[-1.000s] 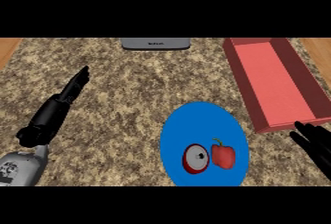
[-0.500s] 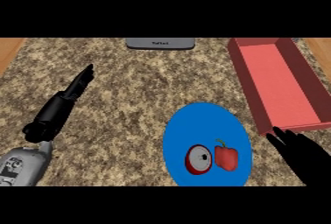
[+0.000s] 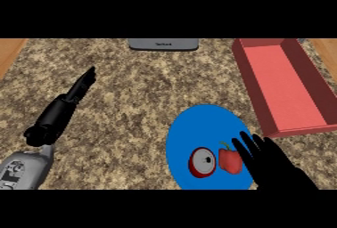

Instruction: Pick the bell pepper from the plate and place it in the cardboard box

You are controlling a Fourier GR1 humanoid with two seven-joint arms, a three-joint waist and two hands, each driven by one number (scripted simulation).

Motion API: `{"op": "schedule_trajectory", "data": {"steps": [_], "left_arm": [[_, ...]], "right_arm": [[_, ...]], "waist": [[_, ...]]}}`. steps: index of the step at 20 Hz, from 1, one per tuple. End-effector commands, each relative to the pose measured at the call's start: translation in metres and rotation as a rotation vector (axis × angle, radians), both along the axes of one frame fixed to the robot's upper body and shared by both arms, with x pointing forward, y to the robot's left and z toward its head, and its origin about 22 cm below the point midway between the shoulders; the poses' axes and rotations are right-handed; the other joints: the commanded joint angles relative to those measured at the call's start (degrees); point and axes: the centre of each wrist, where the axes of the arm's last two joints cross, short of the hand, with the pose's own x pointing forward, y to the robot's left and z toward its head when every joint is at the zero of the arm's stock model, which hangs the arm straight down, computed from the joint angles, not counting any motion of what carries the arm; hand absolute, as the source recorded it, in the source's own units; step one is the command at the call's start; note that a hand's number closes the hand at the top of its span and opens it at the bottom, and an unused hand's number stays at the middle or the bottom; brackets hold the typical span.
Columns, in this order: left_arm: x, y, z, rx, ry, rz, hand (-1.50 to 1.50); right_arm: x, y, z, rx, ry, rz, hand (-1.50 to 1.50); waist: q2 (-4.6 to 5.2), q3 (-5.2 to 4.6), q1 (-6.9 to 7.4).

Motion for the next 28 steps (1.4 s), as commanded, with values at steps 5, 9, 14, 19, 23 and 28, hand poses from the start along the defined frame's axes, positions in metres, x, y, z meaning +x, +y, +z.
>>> {"op": "schedule_trajectory", "data": {"steps": [5, 9, 14, 19, 23, 28], "left_arm": [[-0.003, -0.013, 0.003, -0.008, 0.008, -0.004, 0.0], [0.01, -0.01, 0.005, -0.01, -0.004, 0.007, 0.0], [0.007, 0.003, -0.008, 0.019, -0.006, 0.013, 0.0], [0.006, -0.003, 0.01, 0.005, -0.012, 0.016, 0.0], [-0.003, -0.017, -0.002, 0.008, -0.012, 0.032, 0.0], [0.011, 0.001, 0.011, 0.011, -0.018, 0.011, 0.0]], "right_arm": [[-0.006, 0.038, -0.012, -0.125, -0.092, -0.074, -1.5], [0.007, 0.059, -0.023, -0.13, -0.103, -0.07, -1.5], [0.021, 0.055, -0.034, -0.177, -0.069, -0.109, -1.5], [0.021, 0.063, -0.053, -0.174, -0.069, -0.109, -1.5], [0.022, 0.039, -0.059, -0.157, -0.04, -0.065, -1.5], [0.037, 0.032, -0.073, -0.151, -0.028, -0.107, -1.5]], "waist": [[-0.07, 0.14, -0.81], [0.09, 0.14, -0.97], [0.15, 0.14, -1.06], [0.11, 0.18, -1.02], [0.1, 0.19, -1.04], [0.13, 0.2, -1.1]]}}
